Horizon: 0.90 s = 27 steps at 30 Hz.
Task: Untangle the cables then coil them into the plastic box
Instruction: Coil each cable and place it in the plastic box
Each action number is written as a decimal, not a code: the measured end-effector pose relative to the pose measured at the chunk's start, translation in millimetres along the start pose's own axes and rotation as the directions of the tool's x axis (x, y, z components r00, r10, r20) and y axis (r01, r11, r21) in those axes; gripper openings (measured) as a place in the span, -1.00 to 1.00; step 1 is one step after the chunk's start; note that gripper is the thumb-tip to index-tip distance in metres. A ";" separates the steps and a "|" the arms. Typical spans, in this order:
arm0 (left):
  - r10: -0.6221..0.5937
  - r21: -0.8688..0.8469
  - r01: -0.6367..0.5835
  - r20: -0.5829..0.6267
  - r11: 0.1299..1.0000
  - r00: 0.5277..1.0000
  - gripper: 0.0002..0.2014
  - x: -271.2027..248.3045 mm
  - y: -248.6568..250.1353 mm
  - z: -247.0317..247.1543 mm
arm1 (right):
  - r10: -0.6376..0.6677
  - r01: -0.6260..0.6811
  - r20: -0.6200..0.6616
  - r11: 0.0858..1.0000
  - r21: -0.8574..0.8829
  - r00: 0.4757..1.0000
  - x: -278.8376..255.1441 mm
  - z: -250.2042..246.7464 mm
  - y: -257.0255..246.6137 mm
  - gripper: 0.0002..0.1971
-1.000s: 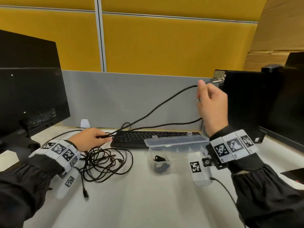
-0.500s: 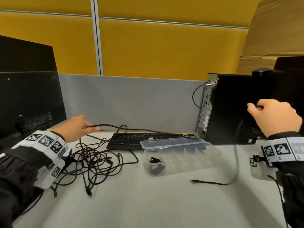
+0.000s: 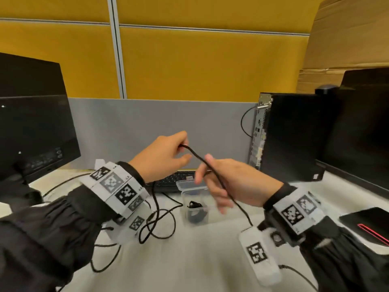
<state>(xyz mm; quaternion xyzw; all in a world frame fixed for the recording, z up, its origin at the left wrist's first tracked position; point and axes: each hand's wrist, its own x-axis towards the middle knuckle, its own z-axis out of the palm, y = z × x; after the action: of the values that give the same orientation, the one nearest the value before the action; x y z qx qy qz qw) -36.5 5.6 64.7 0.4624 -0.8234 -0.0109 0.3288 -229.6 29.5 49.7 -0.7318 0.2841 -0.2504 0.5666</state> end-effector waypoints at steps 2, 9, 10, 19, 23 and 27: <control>-0.023 -0.009 0.023 0.049 1.000 0.999 -0.72 -6.7 -11.3 2.6 | -0.005 0.005 -0.001 1.000 -0.011 1.000 -11.1 -13.2 -0.4 -0.54; -0.202 0.045 0.199 0.360 0.979 0.911 -0.69 -26.9 -51.2 16.8 | -0.231 -0.373 -0.643 0.654 -0.658 0.730 -28.5 -94.2 18.7 -0.47; -0.231 0.076 0.219 0.376 0.973 0.897 -0.72 -30.5 -58.3 17.4 | -0.264 -0.474 -0.707 0.585 -0.659 0.657 -35.0 -105.8 20.1 -0.51; -0.556 0.344 0.446 0.364 0.826 0.748 -0.59 -46.6 -107.3 -4.9 | -0.186 -0.942 -0.934 0.084 -0.326 0.307 -119.1 -217.3 62.6 -0.30; -0.466 0.330 0.371 0.285 0.868 0.838 -0.66 -29.8 -87.3 -3.0 | -0.374 -0.911 -0.851 0.038 -0.410 0.367 -74.3 -161.5 36.3 -0.59; -0.218 0.360 0.147 0.164 0.921 0.962 -0.77 -5.6 -35.4 1.1 | -0.348 -0.418 -0.518 0.325 -0.848 0.782 6.1 -50.4 2.7 -0.37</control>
<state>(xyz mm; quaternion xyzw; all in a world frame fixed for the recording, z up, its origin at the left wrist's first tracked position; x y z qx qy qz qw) -8.4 -10.7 49.5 0.5843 -0.7945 0.0557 0.1556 -260.3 -9.8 59.1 -0.7843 0.5609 -0.2491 -0.0910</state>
